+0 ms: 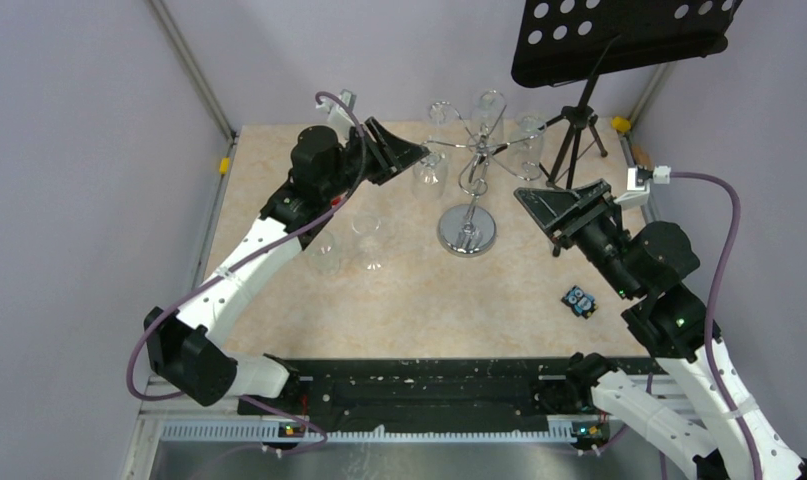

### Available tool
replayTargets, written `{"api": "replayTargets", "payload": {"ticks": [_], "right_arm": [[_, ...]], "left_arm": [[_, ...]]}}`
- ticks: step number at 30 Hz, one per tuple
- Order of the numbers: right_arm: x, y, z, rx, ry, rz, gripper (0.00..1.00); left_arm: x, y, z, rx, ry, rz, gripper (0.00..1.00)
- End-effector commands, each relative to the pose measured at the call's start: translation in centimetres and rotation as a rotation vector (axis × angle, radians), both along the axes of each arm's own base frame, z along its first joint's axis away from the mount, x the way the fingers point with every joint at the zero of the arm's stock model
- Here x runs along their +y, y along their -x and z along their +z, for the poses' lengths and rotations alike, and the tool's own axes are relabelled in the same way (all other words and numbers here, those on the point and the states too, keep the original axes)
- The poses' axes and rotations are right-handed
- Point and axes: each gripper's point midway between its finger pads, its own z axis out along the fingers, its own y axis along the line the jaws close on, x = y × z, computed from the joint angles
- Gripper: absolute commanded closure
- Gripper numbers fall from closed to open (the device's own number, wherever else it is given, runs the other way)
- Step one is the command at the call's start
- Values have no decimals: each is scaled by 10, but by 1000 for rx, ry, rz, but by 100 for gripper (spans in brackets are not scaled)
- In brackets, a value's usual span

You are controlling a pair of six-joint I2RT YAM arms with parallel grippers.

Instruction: Take the wine glass off the wine glass rack

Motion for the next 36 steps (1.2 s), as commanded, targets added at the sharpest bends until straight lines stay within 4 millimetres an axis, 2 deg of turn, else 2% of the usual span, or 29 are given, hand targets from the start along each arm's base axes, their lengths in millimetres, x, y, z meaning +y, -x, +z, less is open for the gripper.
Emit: {"api": "replayTargets", "payload": {"ticks": [1,7,13,25,30,33,35,36], "right_arm": [[-5,3,9,-24,-22,-14,49],[-8,4,8,-23,-28,-29,49],[-11,4,6,-19,-46,-41,49],[-11,2,3,-15,-43,-47,49],[-12,0,2,-25,-24,-57,48],[-20,0,9,-61,11,-95,46],[-27,0,14,-81,33,-128,43],[-30,0,16,-87,44,-144,43]], "left_arm": [[-8,3,24,-62,34,-30,56],[-16,9,25,-49,62,-73,65],[-18,3,16,6,53,-64,68],[-6,-9,-10,118,6,56,71],[-8,-12,-17,123,-24,61,81],[-12,-12,-18,122,-32,48,90],[-14,-10,-14,114,-24,35,100],[-15,-10,-12,111,-16,29,100]]}}
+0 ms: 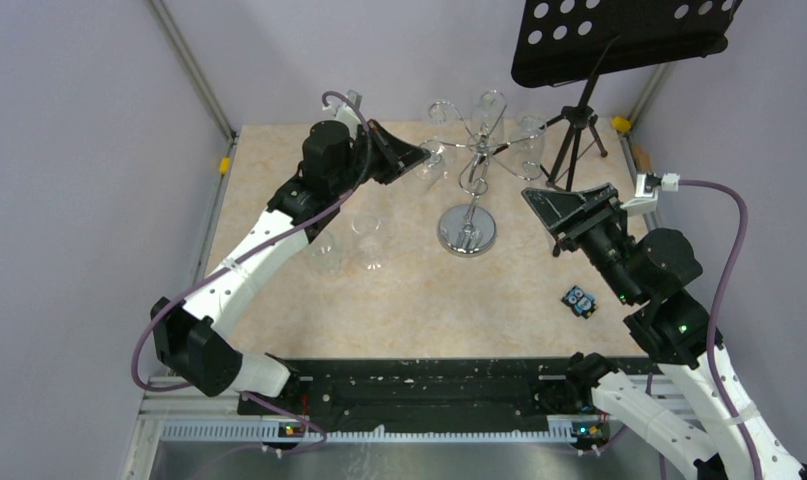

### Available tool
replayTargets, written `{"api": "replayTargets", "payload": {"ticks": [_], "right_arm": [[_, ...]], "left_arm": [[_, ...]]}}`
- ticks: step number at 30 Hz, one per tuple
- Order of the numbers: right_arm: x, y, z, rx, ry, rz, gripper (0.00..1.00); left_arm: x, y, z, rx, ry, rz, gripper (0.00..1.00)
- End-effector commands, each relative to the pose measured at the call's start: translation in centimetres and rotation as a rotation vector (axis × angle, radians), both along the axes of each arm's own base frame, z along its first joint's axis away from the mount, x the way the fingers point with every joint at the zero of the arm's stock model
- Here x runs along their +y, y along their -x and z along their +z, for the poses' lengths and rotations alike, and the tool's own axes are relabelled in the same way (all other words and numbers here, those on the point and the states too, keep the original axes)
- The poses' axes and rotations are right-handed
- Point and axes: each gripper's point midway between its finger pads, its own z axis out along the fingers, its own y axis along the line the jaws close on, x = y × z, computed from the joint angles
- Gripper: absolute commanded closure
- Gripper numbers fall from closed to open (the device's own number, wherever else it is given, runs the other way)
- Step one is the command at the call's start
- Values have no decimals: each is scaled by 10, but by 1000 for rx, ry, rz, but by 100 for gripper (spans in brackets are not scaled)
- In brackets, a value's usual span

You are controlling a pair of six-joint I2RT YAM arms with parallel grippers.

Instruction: Take the wine glass off the wine glass rack

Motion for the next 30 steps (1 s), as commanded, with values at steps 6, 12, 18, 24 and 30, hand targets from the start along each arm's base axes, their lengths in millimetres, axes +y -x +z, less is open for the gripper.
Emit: {"api": "replayTargets", "payload": {"ticks": [6,12,18,24,30], "right_arm": [[-24,2,22,-85,49,-110,42],[-23,1,17,-70,41,-105,42],[-23,2,17,-69,35,-103,42],[-25,4,18,-67,29,-104,42],[-28,6,18,-68,27,-113,42]], "left_arm": [[-2,12,40,-92,90,-25,100],[15,17,63,-143,147,47,100],[21,19,80,-167,243,77,100],[33,8,90,-197,254,170,100],[35,-6,92,-210,241,220,100]]}}
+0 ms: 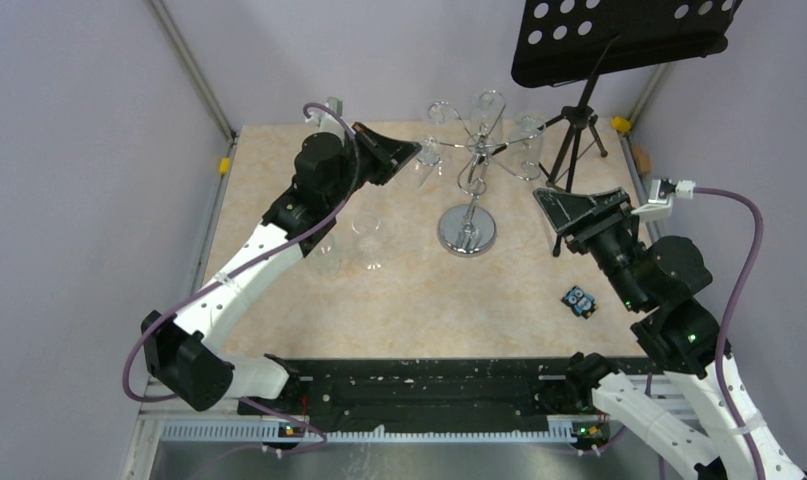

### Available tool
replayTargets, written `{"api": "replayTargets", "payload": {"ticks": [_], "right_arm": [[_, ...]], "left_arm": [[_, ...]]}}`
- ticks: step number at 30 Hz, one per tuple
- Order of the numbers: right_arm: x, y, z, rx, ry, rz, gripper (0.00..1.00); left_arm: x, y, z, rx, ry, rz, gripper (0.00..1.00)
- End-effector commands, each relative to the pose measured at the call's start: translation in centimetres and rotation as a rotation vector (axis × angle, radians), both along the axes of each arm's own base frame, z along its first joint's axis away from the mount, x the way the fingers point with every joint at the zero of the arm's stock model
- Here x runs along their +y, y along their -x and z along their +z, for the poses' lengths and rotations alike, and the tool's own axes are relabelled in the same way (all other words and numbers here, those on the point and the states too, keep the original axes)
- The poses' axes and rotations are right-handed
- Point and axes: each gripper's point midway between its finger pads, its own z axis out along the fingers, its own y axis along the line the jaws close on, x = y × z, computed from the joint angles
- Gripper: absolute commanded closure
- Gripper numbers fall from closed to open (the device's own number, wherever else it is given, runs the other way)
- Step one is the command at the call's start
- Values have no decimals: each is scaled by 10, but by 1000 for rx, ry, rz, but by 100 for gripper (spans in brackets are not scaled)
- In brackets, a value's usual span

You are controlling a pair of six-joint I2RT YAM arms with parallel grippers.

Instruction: Take the wine glass off the wine glass rack

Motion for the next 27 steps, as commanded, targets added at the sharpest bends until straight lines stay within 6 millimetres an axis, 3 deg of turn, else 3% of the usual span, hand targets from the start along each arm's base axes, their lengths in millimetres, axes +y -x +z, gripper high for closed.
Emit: {"api": "replayTargets", "payload": {"ticks": [1,11,27], "right_arm": [[-9,6,18,-46,-21,-25,42],[-9,6,17,-44,-19,-25,42],[-5,6,19,-60,-25,-2,39]], "left_arm": [[14,-4,74,-198,110,72,100],[-18,-4,83,-229,112,-86,100],[-45,39,75,-216,120,-338,100]]}}
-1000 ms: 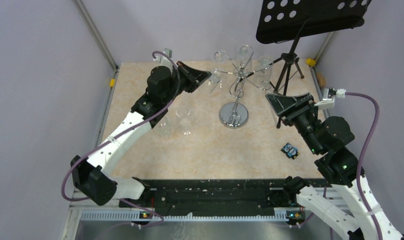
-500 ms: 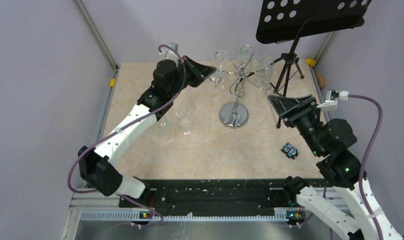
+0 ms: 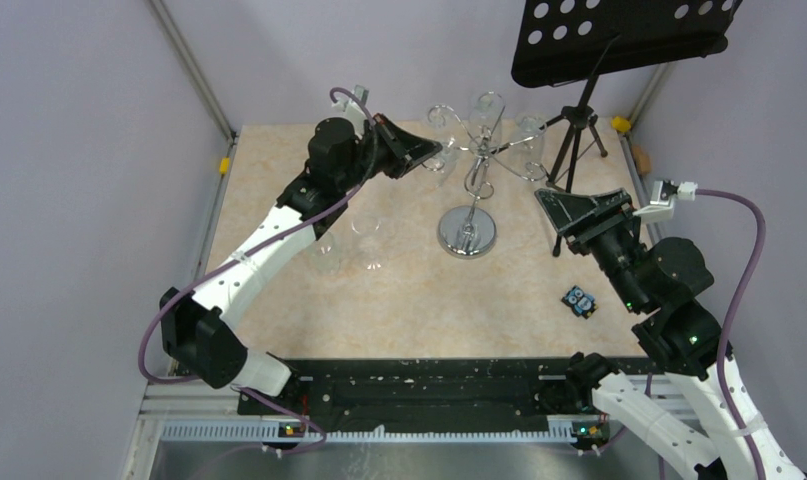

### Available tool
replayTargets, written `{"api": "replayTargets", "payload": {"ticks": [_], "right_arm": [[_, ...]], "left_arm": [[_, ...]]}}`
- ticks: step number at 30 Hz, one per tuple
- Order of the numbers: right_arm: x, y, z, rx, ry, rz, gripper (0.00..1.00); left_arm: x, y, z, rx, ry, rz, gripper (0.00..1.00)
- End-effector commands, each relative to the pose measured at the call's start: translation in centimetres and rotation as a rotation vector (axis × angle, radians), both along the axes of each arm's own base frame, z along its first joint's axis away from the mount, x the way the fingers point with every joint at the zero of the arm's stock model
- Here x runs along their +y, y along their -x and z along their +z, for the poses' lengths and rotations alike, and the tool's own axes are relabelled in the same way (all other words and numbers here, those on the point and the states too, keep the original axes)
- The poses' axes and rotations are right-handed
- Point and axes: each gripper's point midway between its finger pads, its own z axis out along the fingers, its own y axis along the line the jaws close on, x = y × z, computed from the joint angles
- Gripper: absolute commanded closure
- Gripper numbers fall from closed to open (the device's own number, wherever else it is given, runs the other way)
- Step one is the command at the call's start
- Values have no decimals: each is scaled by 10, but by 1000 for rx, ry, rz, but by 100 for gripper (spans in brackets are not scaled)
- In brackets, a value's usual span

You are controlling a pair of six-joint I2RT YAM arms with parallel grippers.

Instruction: Take the wine glass off the wine glass rack

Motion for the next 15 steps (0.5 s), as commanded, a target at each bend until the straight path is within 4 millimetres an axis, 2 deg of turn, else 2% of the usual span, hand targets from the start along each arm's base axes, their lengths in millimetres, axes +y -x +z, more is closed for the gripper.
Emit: {"api": "replayTargets", "payload": {"ticks": [1,7,15], "right_arm": [[-1,5,20,-62,-24,9,38],[0,6,21,-67,-23,16,36],[3,4,21,-70,-28,27,36]], "left_arm": [[-6,36,74,-197,134,-126,100],[-7,42,70,-190,107,-154,100],[-12,43,56,-153,56,-191,100]]}}
